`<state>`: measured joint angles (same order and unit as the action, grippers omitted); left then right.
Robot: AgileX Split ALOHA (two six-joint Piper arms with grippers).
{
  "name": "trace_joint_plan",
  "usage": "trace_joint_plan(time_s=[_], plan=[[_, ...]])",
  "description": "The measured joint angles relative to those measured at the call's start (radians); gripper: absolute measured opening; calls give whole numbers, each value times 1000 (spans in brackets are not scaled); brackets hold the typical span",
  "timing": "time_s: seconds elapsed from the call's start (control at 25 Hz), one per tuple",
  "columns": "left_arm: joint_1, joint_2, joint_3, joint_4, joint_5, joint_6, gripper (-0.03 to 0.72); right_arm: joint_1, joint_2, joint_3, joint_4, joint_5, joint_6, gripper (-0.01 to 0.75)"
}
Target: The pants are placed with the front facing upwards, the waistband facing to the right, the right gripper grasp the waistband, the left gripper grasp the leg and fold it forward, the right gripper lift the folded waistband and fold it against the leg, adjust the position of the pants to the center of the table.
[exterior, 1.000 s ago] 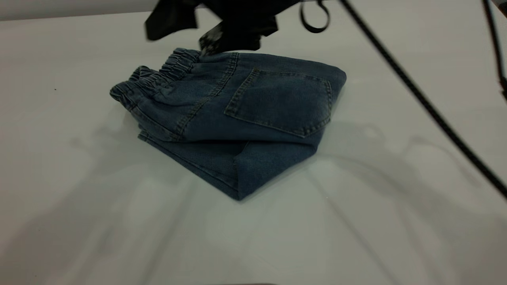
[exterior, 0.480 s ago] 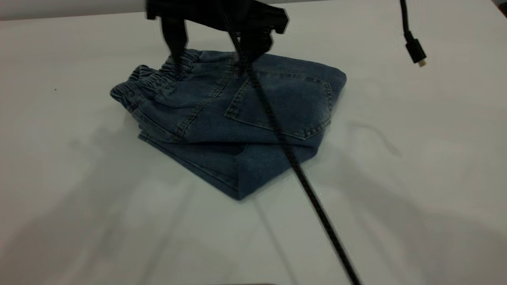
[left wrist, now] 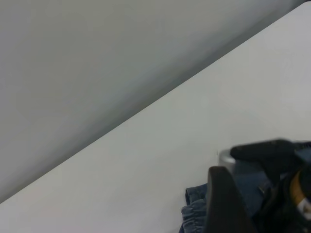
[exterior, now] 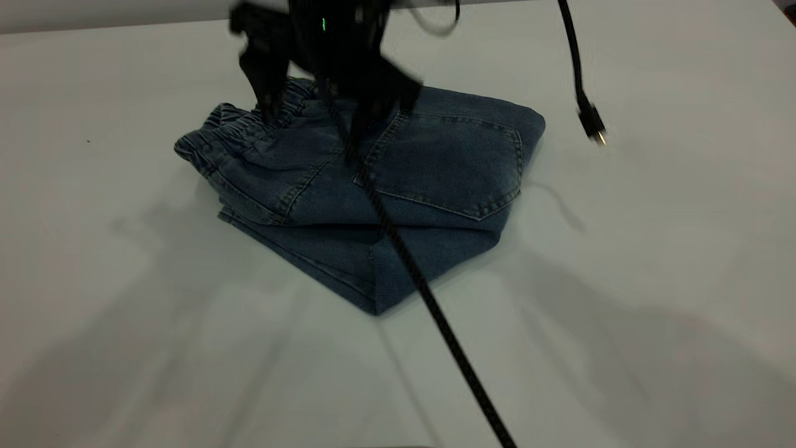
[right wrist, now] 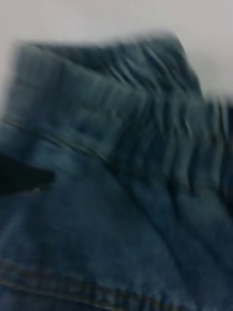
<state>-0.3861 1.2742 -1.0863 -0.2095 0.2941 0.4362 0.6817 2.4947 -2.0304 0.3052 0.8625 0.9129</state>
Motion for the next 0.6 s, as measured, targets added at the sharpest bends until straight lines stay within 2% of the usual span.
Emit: trace_joint_plan(time_s=[0.28,0.6], plan=[[0,0,0,-4,5,-1,379,6,70,-6,-39,-2,169,565],[0,0,0,-4,49,-1,379,72,78,-19,-160,91,28,563]])
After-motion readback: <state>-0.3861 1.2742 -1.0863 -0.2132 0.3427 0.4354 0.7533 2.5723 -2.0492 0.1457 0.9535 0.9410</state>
